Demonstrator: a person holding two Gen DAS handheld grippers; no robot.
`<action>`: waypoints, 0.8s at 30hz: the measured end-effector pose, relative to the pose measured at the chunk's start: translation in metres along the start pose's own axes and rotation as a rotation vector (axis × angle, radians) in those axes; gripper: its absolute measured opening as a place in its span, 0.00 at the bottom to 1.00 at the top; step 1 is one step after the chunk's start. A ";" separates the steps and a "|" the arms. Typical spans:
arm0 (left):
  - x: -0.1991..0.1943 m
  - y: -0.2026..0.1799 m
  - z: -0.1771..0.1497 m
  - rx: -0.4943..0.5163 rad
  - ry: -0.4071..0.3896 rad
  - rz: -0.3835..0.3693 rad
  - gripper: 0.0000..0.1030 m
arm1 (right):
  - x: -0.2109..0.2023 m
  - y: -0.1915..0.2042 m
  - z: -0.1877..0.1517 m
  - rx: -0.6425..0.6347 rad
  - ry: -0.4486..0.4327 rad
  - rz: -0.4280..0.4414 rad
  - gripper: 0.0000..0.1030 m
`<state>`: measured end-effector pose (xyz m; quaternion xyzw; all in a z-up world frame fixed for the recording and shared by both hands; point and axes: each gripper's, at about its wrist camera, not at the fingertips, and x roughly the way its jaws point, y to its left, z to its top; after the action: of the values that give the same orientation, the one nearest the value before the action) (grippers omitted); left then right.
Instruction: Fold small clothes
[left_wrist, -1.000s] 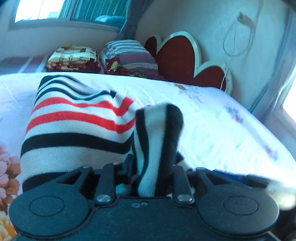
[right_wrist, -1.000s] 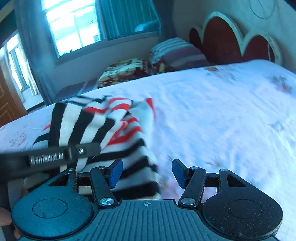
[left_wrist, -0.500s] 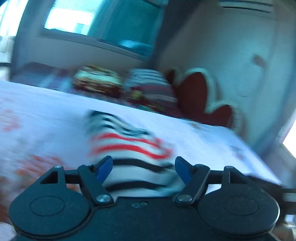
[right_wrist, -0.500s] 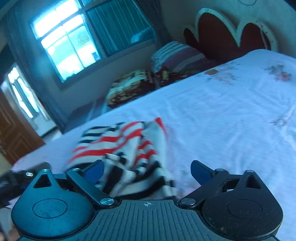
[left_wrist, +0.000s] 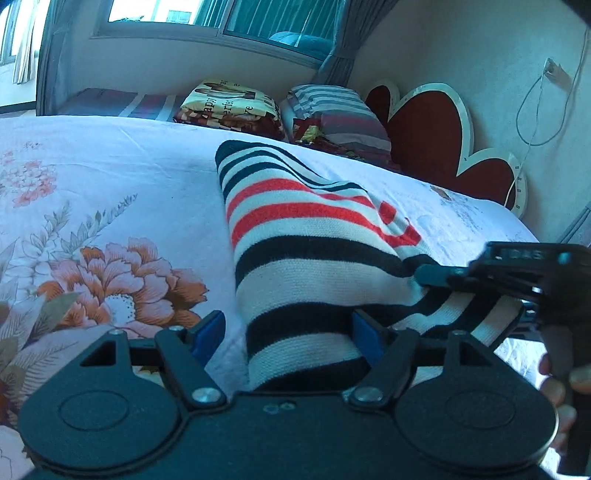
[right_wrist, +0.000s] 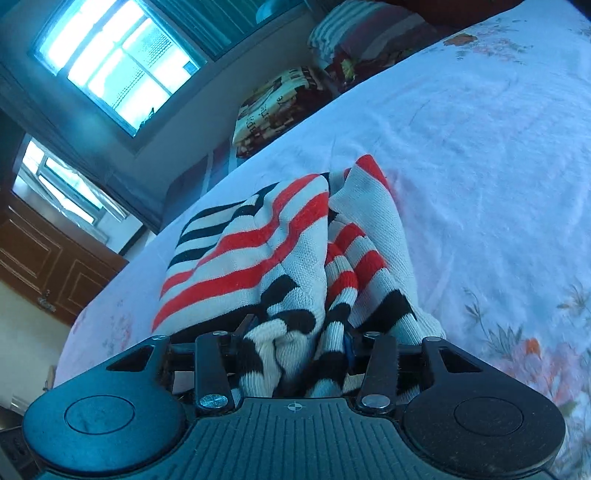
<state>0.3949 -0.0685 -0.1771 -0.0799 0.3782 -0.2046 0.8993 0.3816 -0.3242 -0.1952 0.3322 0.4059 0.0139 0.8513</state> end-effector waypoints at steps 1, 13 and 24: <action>-0.001 0.000 0.000 0.001 -0.001 0.002 0.73 | -0.001 0.001 -0.001 -0.017 -0.002 0.001 0.27; 0.012 -0.029 -0.001 0.062 0.052 -0.026 0.72 | -0.033 -0.031 -0.021 -0.114 -0.095 -0.072 0.23; -0.003 -0.017 -0.001 -0.032 0.052 -0.042 0.71 | -0.091 0.010 -0.027 -0.236 -0.221 -0.103 0.33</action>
<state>0.3865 -0.0824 -0.1708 -0.0969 0.4030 -0.2195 0.8832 0.3042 -0.3280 -0.1402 0.2081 0.3221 -0.0189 0.9234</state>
